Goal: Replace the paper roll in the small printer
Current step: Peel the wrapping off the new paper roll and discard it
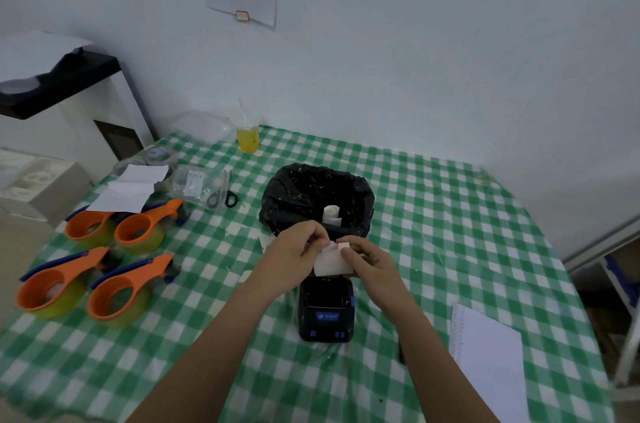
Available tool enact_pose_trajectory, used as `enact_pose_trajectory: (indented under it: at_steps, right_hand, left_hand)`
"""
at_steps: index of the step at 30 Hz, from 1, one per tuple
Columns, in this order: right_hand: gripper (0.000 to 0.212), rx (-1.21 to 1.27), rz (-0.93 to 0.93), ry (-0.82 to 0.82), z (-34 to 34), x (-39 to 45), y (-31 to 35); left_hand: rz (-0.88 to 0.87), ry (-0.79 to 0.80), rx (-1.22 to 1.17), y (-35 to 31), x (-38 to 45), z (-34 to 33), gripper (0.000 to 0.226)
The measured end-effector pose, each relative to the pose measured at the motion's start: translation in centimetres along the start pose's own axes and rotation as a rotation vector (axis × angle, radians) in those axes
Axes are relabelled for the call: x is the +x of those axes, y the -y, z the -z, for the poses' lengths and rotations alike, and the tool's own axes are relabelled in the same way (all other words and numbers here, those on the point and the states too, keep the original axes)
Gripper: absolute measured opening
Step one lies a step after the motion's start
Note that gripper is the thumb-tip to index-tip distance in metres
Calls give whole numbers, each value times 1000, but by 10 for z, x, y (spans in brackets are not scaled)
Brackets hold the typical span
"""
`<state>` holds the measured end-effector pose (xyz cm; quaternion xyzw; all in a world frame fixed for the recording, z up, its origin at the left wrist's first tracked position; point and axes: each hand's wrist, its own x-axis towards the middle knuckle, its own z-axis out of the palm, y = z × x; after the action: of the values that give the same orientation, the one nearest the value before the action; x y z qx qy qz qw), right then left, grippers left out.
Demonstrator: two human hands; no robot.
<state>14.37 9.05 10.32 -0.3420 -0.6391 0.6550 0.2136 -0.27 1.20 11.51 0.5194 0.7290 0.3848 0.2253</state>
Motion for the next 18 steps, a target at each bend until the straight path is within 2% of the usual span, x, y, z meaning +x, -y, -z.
enact_pose_trajectory:
  at_steps: [18]
  right_hand:
    - [19,-20,-6,32,3,4,-1]
  left_hand:
    - [81,-13,-12,-1,8,0,11]
